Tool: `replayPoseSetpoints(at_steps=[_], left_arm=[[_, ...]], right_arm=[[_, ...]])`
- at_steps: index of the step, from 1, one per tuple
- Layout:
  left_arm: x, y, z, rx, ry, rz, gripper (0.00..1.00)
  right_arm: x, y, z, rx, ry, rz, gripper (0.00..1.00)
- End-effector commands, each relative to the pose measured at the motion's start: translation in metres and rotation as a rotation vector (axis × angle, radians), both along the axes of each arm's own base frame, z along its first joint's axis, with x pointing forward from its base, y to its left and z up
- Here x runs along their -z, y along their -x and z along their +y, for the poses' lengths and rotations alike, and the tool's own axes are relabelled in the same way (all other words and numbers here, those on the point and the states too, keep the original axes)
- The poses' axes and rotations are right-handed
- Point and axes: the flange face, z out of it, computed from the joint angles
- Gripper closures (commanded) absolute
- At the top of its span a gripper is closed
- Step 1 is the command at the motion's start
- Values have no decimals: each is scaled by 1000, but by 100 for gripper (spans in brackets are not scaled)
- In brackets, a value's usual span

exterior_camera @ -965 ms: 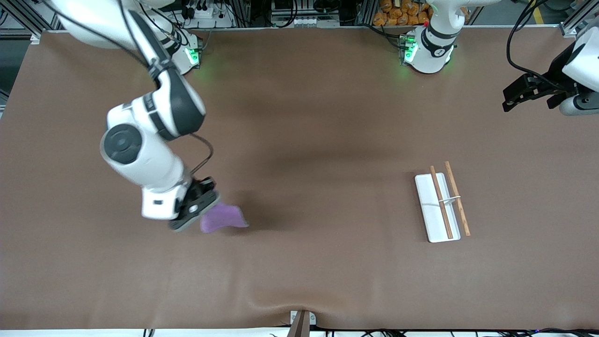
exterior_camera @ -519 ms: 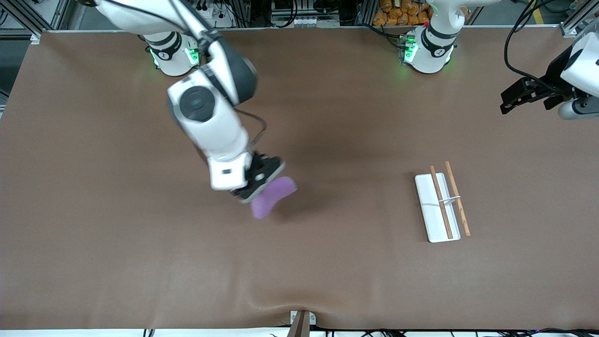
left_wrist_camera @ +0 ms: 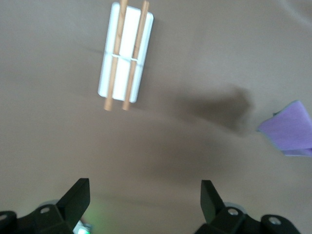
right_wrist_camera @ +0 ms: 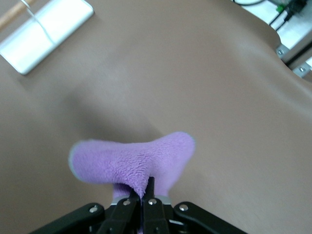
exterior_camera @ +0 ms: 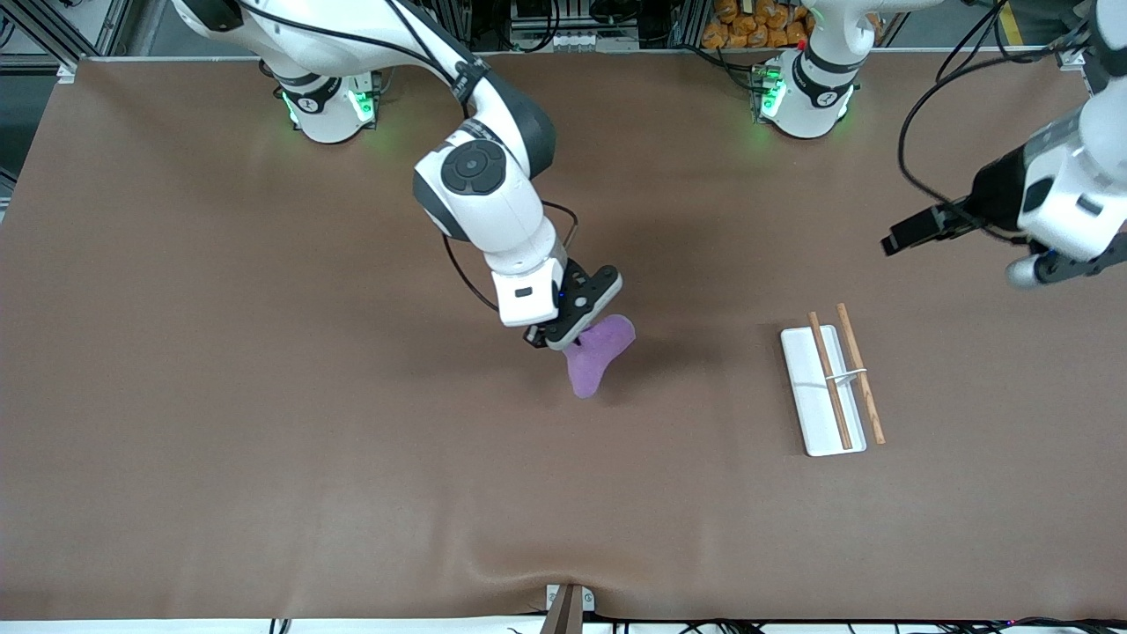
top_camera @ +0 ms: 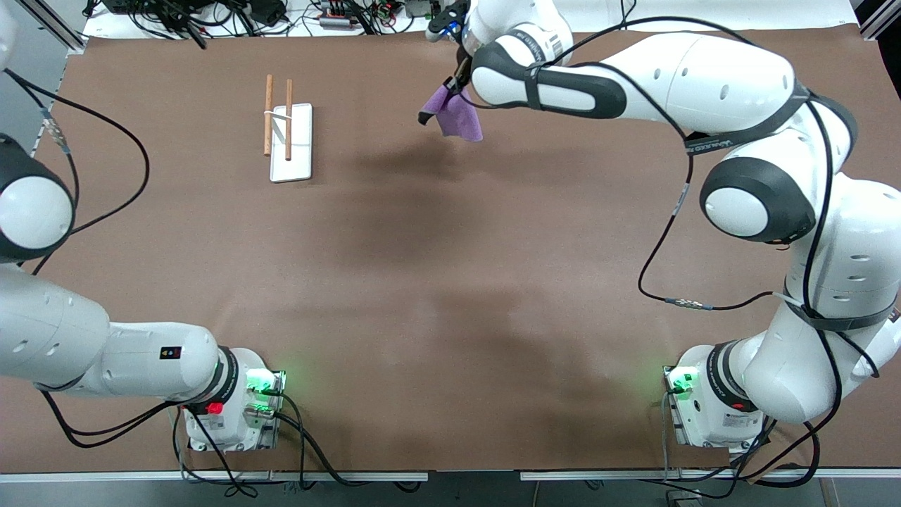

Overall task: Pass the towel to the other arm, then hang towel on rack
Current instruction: 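Lift the towel with the right gripper and carry it toward the rack, then hold the towel up with the right gripper while the left gripper approaches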

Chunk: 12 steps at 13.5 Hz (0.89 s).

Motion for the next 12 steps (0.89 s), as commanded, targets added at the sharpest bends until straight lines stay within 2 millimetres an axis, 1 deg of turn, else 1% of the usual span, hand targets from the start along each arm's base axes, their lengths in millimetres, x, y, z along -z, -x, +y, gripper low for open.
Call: replayPoseSetpoints(at_steps=[1, 2, 3, 5, 6, 8, 10, 11, 12], left_arm=[[20, -14, -18, -151, 79, 65, 0], [28, -20, -27, -214, 98, 86, 0], [37, -24, -44, -254, 99, 102, 0], [58, -33, -71, -327, 89, 113, 0], [67, -38, -79, -357, 88, 116, 0], [83, -44, -96, -380, 88, 114, 0], [97, -45, -116, -391, 86, 124, 0], [102, -47, -121, -439, 91, 139, 0], [111, -47, -132, -474, 101, 164, 0]], right_arm=[[-16, 17, 39, 63, -129, 71, 100], [-25, 24, 49, 84, -171, 99, 100], [-39, 26, 53, 108, -203, 111, 100], [-50, 26, 53, 162, -238, 139, 100], [-51, 26, 53, 209, -259, 168, 100], [-50, 26, 54, 222, -264, 175, 100], [-49, 30, 57, 232, -266, 183, 100], [-49, 30, 58, 243, -268, 188, 100], [-49, 32, 60, 246, -269, 192, 100]])
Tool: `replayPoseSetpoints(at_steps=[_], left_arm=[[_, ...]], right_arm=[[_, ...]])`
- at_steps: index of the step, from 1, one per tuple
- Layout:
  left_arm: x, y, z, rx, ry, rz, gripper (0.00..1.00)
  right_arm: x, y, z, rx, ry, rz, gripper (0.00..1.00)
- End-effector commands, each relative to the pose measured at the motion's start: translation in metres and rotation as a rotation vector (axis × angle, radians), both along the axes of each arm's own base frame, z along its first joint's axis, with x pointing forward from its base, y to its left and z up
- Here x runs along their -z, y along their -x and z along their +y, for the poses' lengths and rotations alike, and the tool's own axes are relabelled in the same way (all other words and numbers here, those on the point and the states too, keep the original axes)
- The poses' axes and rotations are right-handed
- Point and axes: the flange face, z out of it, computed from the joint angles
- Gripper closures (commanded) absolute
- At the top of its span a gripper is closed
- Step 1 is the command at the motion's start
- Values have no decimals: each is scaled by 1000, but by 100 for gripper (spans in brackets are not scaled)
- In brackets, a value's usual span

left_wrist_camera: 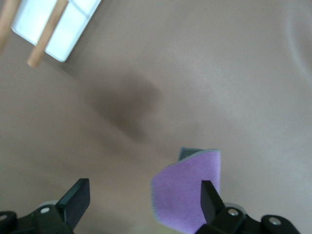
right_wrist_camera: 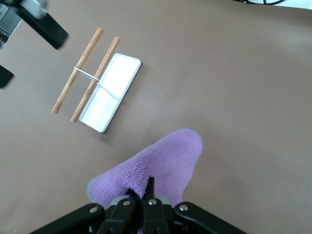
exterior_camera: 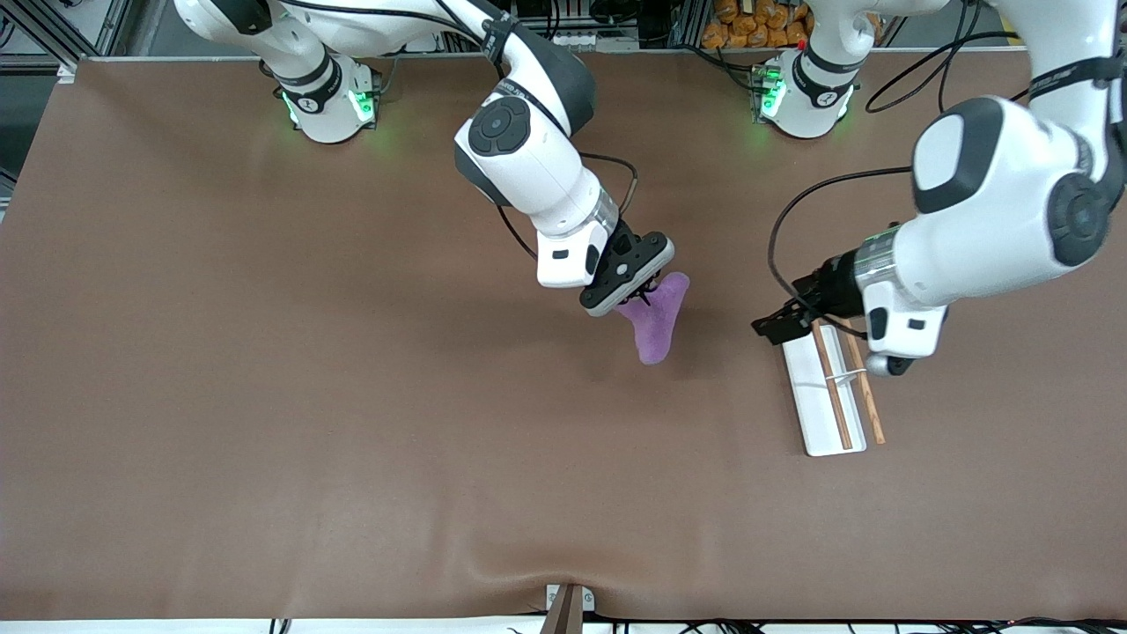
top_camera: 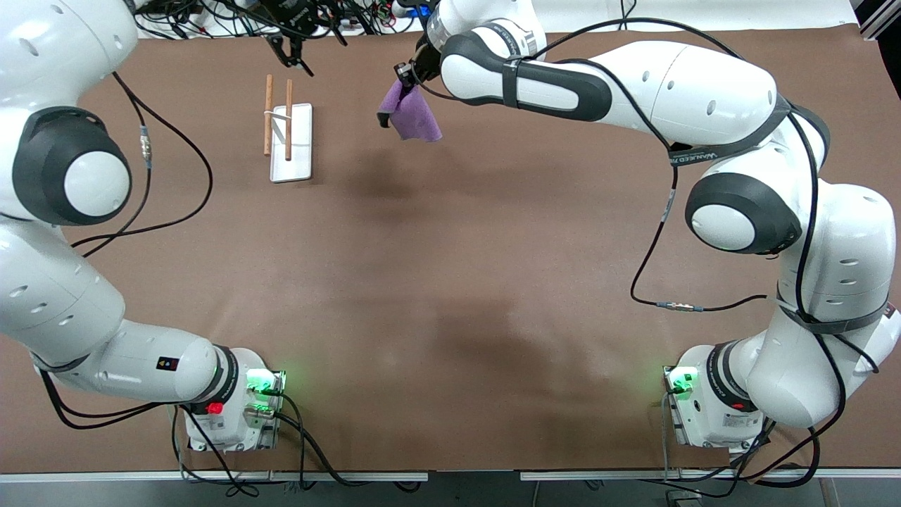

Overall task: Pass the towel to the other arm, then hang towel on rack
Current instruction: 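Hold the towel up with the right gripper while the left gripper approaches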

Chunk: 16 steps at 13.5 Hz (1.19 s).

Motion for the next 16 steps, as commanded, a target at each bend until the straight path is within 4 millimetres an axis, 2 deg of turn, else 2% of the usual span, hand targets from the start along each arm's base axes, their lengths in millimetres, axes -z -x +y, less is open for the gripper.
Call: replayPoseSetpoints(at_steps=[1, 3, 6, 10, 14, 16], left_arm=[[16, -1, -27, -84, 31, 50, 0], [28, 3, -41, -150, 20, 93, 0], [45, 21, -39, -189, 29, 149, 0], [68, 53, -42, -227, 34, 127, 0], [90, 64, -51, -271, 75, 132, 0], [92, 66, -54, -277, 81, 120, 0]], right_arm=[[-2, 2, 6, 22, -23, 28, 100], [-2, 3, 6, 22, -22, 27, 100], [-2, 3, 7, 21, -23, 28, 100], [-2, 3, 7, 20, -22, 27, 100], [-2, 3, 7, 19, -22, 27, 100], [-4, 4, 7, 19, -23, 25, 100]])
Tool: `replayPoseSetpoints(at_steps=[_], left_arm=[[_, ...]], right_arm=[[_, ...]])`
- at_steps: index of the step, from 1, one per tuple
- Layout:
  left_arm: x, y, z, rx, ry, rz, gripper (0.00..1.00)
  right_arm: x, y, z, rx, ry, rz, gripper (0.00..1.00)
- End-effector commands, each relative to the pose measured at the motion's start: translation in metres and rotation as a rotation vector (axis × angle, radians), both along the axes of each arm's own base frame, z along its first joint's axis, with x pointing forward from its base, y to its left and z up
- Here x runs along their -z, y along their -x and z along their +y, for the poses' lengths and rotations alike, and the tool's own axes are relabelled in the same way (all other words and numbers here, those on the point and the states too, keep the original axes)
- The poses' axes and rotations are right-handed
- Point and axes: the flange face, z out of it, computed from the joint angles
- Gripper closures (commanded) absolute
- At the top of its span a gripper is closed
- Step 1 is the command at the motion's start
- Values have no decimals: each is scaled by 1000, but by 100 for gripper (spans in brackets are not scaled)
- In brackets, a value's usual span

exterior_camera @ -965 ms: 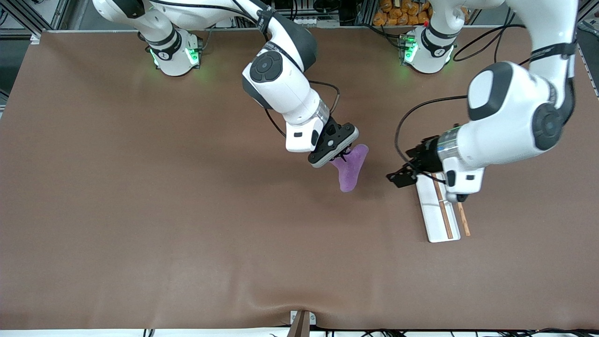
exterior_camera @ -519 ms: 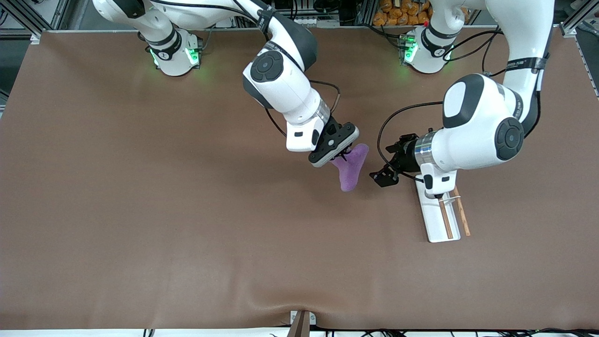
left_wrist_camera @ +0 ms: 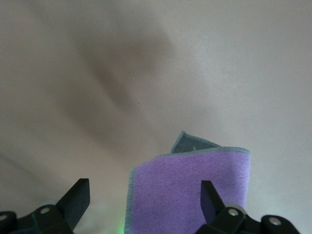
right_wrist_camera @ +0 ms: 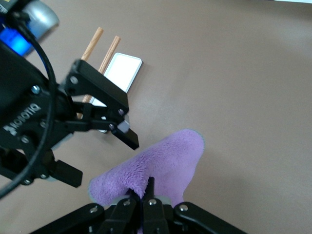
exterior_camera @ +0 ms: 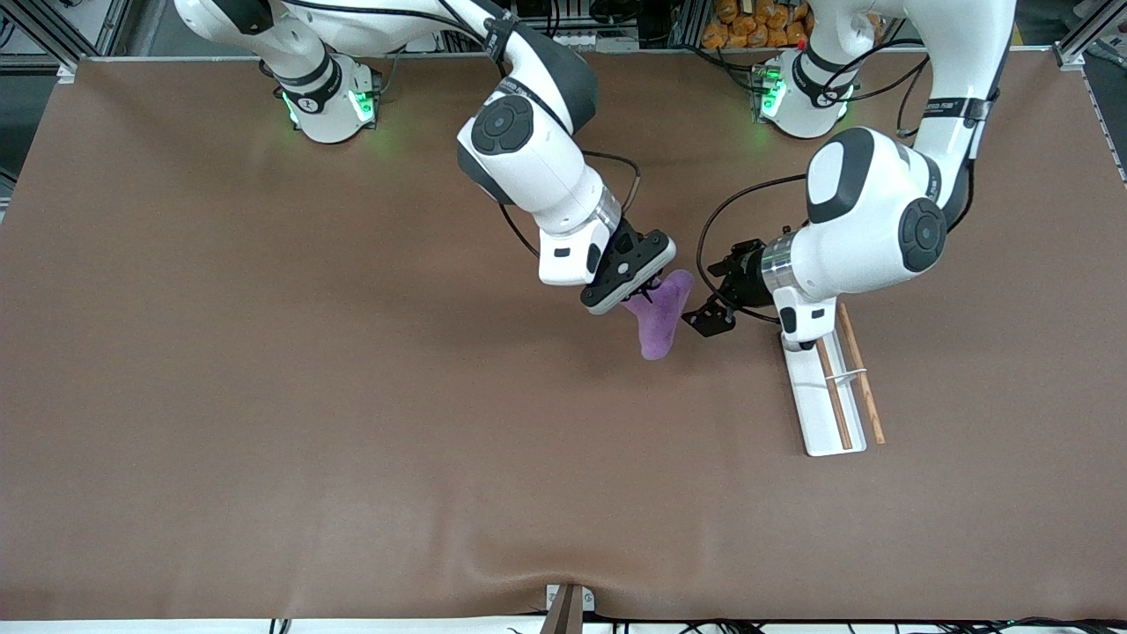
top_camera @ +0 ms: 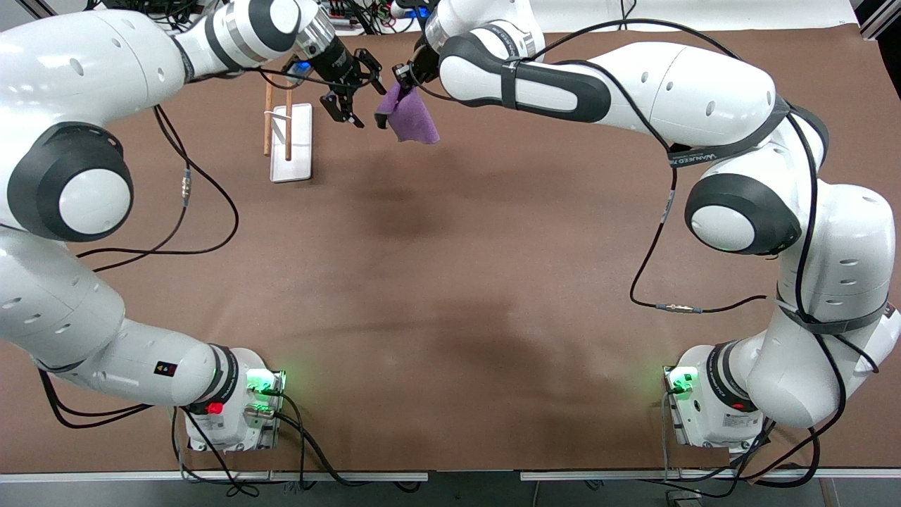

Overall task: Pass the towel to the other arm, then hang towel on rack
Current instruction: 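Hold the towel up with the right gripper while the left gripper approaches, then close the left gripper on the towel's hanging corner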

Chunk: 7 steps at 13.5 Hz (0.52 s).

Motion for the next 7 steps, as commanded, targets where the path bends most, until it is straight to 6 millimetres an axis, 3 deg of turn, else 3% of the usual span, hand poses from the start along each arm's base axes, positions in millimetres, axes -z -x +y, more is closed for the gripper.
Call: replayPoseSetpoints(at_steps=[1, 5, 7], left_arm=[[-1, 11, 0, -49, 24, -9, 0], [-1, 9, -2, -82, 67, 3, 0], [2, 8, -5, -95, 88, 11, 6]], right_arm=[[-3, 1, 5, 10, -18, 16, 100], [-4, 1, 5, 10, -19, 15, 100], [-4, 1, 5, 10, -20, 16, 100]])
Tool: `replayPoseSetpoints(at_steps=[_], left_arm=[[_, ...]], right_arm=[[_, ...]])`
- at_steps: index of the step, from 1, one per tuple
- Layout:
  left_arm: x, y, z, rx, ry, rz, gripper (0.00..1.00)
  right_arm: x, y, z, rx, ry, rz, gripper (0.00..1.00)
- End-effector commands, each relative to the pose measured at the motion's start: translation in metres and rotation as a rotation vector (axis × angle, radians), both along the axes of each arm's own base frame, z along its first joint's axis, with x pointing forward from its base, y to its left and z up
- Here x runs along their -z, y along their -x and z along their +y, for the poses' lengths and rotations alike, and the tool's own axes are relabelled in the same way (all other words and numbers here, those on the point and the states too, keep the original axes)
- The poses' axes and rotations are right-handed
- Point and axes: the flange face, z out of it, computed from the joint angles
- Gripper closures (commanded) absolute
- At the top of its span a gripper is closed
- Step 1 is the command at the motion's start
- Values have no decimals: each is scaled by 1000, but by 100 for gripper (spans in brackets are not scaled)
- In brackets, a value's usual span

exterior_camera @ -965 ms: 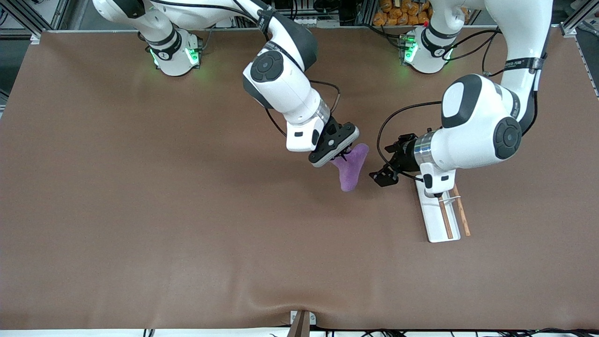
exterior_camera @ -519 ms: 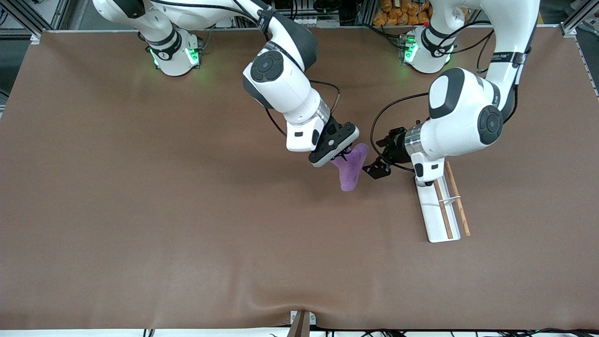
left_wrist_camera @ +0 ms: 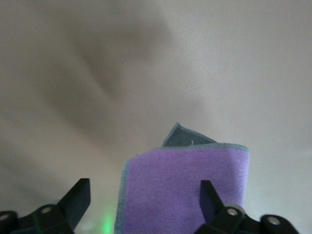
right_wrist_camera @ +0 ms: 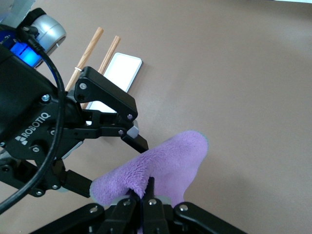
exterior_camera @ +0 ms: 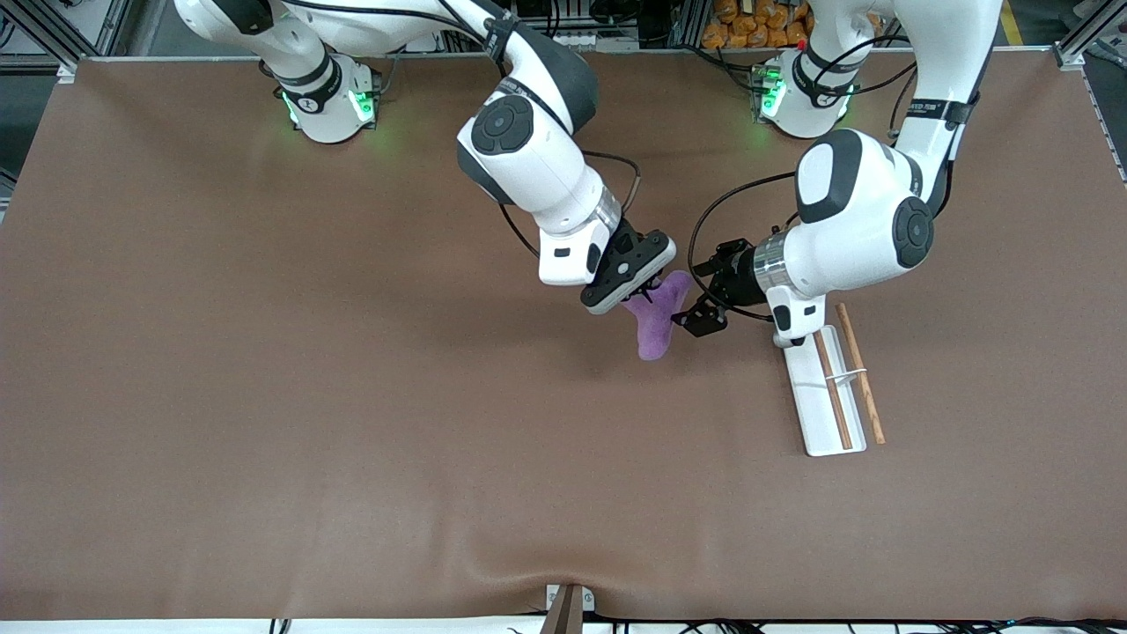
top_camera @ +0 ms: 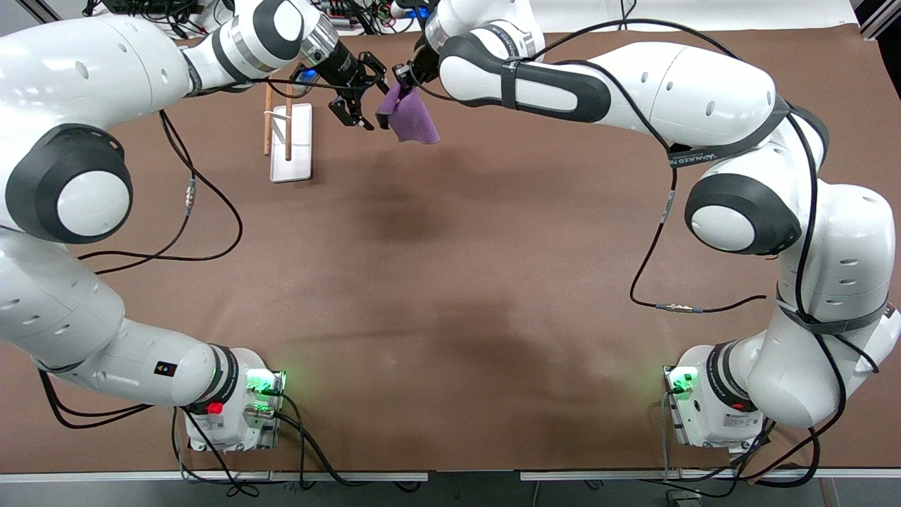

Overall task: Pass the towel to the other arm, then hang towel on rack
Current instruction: 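Close the left gripper on the towel's hanging corner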

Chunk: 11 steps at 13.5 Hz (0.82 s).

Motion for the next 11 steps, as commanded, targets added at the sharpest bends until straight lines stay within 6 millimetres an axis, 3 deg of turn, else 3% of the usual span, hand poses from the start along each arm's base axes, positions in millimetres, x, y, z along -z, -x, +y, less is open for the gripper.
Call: replayPoseSetpoints(at_steps=[1, 4, 6, 11], left_arm=[[-4, 5, -1, -35, 22, -5, 11], [-3, 4, -1, -36, 22, -3, 29], [-2, 3, -2, -45, 35, 3, 36], [-6, 1, -4, -52, 51, -2, 38]], right_arm=[[-3, 1, 5, 10, -18, 16, 100], [-3, 1, 4, 9, -17, 17, 100], [-4, 1, 5, 10, -19, 15, 100], [-2, 1, 5, 11, -17, 18, 100]])
